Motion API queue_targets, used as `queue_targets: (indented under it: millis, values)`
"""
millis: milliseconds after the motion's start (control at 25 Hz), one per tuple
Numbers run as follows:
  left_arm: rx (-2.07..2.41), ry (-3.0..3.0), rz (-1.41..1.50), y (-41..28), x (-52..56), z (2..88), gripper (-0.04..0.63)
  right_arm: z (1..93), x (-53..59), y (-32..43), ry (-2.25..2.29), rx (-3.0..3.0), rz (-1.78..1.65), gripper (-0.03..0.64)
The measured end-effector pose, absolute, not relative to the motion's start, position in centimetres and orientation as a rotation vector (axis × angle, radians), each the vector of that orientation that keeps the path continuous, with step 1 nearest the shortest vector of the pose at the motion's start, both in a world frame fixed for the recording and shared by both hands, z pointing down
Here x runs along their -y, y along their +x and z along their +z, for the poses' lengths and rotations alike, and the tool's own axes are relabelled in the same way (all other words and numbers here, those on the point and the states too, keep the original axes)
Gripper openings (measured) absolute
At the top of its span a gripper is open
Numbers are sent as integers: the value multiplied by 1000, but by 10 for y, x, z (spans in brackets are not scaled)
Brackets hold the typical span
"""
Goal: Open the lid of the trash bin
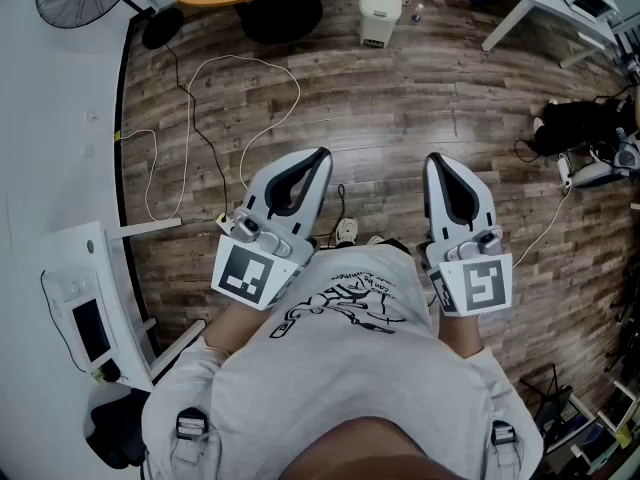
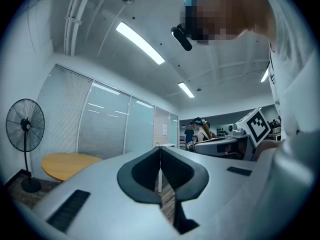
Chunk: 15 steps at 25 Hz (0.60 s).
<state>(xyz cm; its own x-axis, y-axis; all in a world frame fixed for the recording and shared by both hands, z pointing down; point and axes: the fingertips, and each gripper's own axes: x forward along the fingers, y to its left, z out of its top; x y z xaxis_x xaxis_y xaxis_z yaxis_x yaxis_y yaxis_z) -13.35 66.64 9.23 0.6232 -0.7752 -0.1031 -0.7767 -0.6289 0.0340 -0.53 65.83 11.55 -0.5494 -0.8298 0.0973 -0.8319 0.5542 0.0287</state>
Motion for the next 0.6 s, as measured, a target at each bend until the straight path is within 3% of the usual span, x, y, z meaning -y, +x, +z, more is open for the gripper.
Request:
queue_targets:
  millis: [600]
  values:
    - [-1351,-2845,110,-110,-611,105,18,121,-604,20,1487,2647,5,8]
